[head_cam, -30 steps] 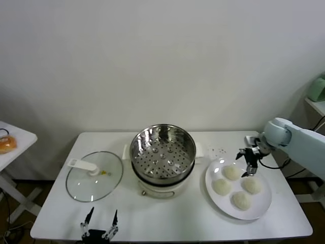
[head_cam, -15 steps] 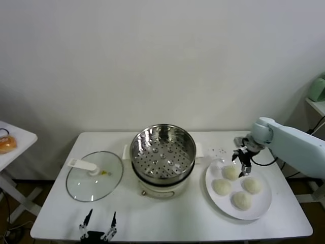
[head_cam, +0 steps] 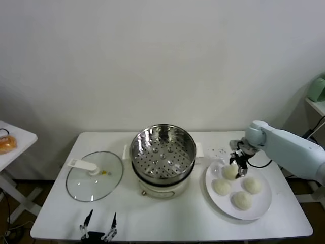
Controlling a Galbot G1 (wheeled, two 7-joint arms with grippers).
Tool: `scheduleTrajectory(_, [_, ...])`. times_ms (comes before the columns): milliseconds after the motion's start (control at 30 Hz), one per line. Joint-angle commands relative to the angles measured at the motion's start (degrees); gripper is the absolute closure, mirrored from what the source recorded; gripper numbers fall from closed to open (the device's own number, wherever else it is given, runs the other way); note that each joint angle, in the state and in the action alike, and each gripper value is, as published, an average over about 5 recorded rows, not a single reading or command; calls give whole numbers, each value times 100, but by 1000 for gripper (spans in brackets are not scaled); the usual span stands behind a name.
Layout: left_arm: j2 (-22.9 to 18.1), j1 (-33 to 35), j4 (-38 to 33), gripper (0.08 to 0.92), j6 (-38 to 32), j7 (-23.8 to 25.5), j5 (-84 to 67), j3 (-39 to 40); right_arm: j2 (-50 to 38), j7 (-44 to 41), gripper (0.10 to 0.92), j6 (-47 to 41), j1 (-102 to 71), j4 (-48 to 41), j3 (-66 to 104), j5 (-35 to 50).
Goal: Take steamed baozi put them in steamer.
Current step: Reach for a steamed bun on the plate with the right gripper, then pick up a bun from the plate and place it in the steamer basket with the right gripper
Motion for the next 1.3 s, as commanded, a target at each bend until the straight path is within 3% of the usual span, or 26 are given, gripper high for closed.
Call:
scheduleTrajectory(33, [3, 7, 0, 177, 11, -4, 15, 5, 65, 3, 436, 11, -42, -65, 36, -98])
scheduleTrajectory(300, [16, 51, -28, 177, -1, -17, 75, -9, -93, -76, 474, 112, 431, 198, -203, 107])
scheduleTrajectory(667, [-2, 85, -59, 177, 4, -36, 109, -44, -315, -194, 474, 748, 3015, 1330, -1884, 869])
scheduleTrajectory(1067, [-18, 119, -116, 177, -16, -44, 158, -40, 714, -95, 474, 1538, 4568, 1944, -2163, 1569])
scheduleTrajectory(1300, [-25, 129, -128, 177, -23, -44, 192, -33, 1610, 254, 472, 2236, 4581, 2155, -2077, 1412])
